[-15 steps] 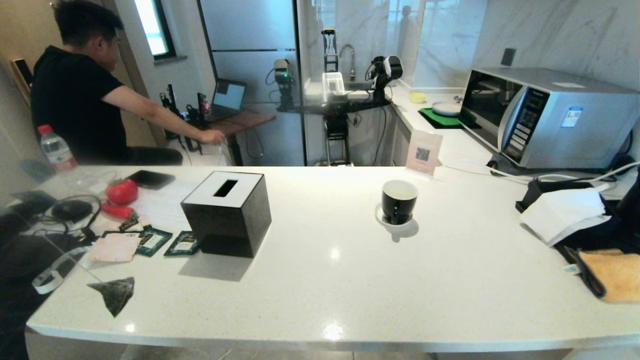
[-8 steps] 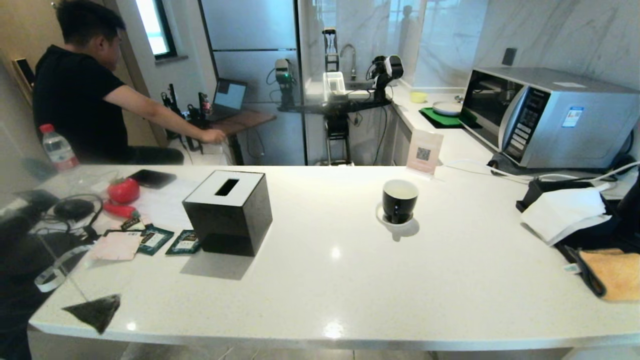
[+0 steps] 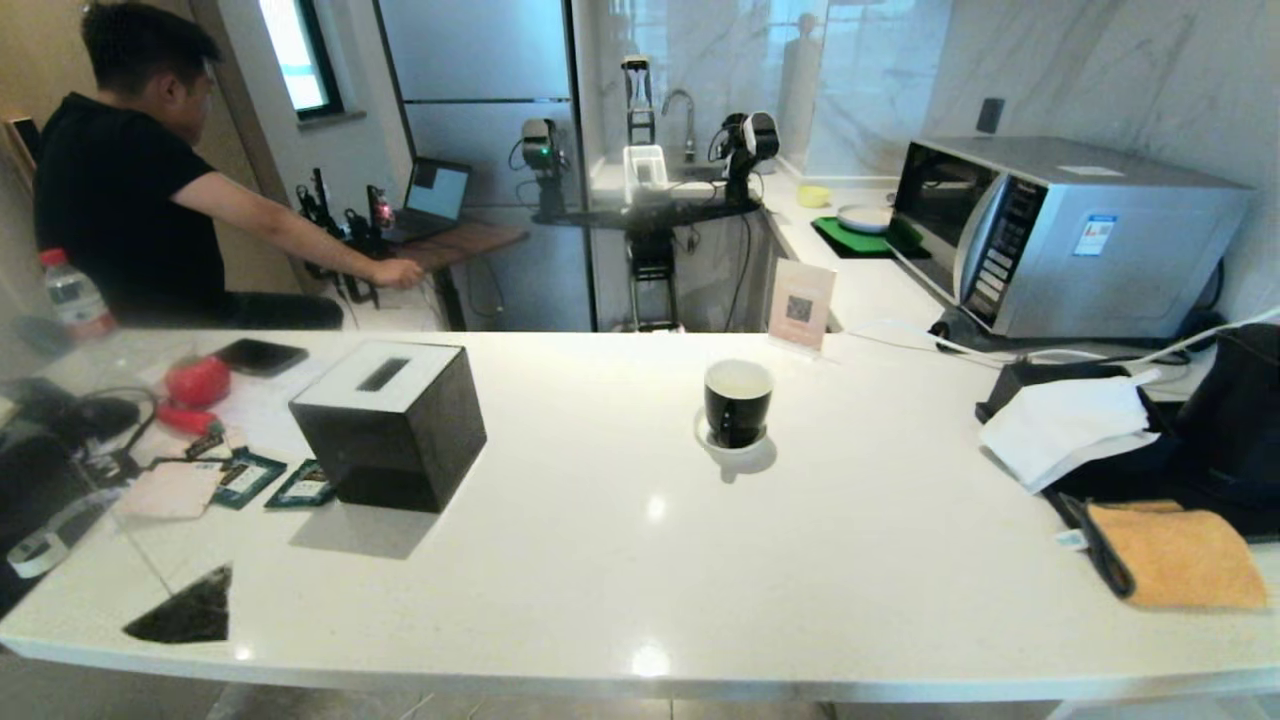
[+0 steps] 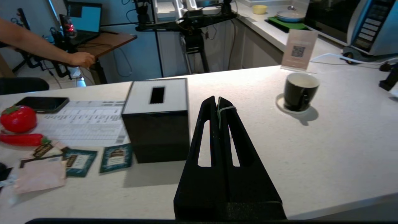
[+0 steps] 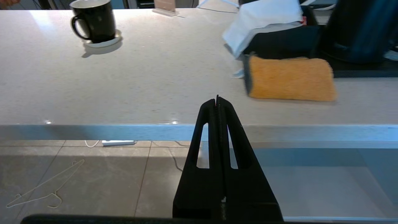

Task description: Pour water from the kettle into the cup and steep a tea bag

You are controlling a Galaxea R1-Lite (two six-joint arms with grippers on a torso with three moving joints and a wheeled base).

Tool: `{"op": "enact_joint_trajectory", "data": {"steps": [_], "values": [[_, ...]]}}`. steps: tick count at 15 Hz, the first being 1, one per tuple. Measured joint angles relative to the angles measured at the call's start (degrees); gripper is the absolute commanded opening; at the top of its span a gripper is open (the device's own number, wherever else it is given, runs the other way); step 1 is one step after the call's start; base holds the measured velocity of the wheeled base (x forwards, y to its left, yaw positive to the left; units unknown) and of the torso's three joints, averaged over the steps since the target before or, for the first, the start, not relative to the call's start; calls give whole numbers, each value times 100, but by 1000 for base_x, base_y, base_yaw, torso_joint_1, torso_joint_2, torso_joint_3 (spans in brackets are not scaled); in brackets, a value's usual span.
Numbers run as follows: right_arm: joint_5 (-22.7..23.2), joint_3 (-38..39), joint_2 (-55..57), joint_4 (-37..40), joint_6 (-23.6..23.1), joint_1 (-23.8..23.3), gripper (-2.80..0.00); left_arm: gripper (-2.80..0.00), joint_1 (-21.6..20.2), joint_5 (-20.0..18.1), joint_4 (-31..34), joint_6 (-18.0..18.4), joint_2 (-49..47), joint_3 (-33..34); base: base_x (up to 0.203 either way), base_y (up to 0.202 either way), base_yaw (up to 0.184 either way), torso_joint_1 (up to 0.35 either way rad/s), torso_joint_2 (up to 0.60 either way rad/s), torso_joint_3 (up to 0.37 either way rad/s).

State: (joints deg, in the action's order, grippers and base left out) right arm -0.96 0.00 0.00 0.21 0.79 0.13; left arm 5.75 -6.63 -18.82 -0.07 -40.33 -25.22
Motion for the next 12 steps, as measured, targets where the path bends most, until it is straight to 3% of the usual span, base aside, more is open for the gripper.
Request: {"op": "enact_joint_trajectory", "data": {"steps": [6,12], "values": [[0,0,0,-2,-2,2,-280,-280,-2,-4,10,7,-2,4,0,-184,0,0,2,3],[0,0,0,-5,-1,5,-280,-280,-5,-45,124,12,54,31,0,-15,1,0,0,0]]}}
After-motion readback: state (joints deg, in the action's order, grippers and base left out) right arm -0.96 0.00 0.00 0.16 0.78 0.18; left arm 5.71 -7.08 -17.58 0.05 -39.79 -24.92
